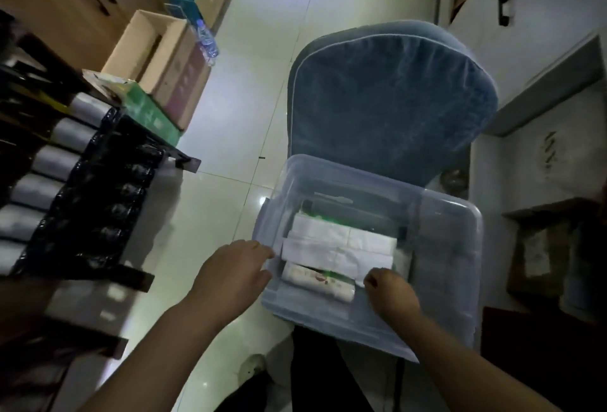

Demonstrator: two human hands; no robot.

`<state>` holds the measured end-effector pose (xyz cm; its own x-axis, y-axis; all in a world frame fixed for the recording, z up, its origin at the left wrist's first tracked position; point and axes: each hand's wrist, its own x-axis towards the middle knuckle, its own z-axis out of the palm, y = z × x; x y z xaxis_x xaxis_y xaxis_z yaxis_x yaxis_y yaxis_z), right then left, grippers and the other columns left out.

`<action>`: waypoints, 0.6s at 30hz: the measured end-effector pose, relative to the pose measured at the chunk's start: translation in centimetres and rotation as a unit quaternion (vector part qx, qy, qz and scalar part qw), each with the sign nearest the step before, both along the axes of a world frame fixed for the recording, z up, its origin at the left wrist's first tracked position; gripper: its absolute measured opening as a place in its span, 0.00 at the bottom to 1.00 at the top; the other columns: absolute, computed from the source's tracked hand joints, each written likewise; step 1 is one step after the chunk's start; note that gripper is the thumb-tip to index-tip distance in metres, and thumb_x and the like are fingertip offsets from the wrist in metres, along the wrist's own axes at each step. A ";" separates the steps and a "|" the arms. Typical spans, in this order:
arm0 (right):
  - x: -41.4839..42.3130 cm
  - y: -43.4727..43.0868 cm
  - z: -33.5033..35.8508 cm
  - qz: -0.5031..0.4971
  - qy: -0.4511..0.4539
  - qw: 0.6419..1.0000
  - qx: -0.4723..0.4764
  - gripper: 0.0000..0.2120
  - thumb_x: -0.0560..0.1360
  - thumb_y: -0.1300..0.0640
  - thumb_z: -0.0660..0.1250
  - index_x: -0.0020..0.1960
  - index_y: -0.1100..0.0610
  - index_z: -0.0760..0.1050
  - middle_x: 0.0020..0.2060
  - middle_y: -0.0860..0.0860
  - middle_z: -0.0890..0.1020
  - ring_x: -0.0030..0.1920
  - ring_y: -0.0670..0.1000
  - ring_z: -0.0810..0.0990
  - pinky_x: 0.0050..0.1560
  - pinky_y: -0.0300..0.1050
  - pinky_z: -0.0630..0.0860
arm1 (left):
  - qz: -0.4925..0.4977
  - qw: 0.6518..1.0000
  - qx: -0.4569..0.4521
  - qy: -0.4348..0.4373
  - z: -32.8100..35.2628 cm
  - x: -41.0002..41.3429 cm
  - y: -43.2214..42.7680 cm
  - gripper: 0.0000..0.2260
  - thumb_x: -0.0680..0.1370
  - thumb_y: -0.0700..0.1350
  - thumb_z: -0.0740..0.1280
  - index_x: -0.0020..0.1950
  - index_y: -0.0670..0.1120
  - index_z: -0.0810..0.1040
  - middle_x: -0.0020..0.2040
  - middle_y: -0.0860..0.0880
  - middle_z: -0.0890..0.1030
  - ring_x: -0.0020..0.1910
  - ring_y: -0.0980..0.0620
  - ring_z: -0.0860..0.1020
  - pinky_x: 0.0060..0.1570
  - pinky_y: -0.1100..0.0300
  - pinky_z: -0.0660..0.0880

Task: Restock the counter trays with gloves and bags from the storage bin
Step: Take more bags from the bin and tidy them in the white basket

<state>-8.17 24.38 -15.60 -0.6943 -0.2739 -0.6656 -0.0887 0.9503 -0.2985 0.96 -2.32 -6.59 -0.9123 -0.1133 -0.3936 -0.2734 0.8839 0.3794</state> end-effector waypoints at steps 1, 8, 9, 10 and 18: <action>-1.0 -0.2 -1.4 0.019 -0.002 1.000 0.006 0.09 0.77 0.59 0.59 0.40 0.55 0.74 0.40 0.52 0.78 0.43 0.55 0.75 0.41 0.44 0.69 | 0.010 1.000 0.004 -0.002 -0.7 -0.8 0.0 0.17 0.77 0.49 0.63 0.66 0.53 0.71 0.63 0.53 0.76 0.59 0.52 0.74 0.53 0.60 0.69; -5.3 -4.2 -12.1 0.142 0.026 0.989 0.034 0.25 0.75 0.56 0.62 0.71 0.57 0.62 0.67 0.55 0.69 0.65 0.55 0.69 0.63 0.45 0.64 | 0.058 0.997 0.045 -0.013 -6.9 -3.5 0.8 0.19 0.76 0.46 0.65 0.66 0.53 0.70 0.64 0.56 0.73 0.56 0.55 0.76 0.48 0.67 0.68; -5.3 -4.8 -13.2 0.160 0.039 0.985 0.044 0.25 0.75 0.56 0.61 0.71 0.58 0.61 0.66 0.55 0.70 0.64 0.55 0.69 0.63 0.45 0.64 | 0.057 0.997 0.048 -0.016 -7.7 -3.8 0.9 0.19 0.75 0.46 0.65 0.66 0.53 0.70 0.64 0.56 0.73 0.55 0.55 0.76 0.47 0.66 0.69; -5.2 -5.3 -14.1 0.176 0.051 0.981 0.057 0.25 0.75 0.57 0.62 0.70 0.58 0.61 0.65 0.56 0.71 0.63 0.55 0.70 0.62 0.46 0.64 | 0.057 0.997 0.050 -0.018 -8.3 -4.1 1.0 0.19 0.75 0.45 0.66 0.66 0.53 0.70 0.64 0.55 0.73 0.55 0.55 0.77 0.47 0.66 0.70; -4.0 -5.3 -16.4 0.195 0.076 0.976 0.067 0.13 0.76 0.56 0.59 0.59 0.55 0.75 0.56 0.55 0.76 0.56 0.56 0.73 0.54 0.48 0.68 | 0.045 0.998 0.025 -0.021 -10.2 -5.9 1.2 0.22 0.72 0.45 0.71 0.65 0.51 0.71 0.61 0.52 0.76 0.47 0.53 0.80 0.39 0.61 0.76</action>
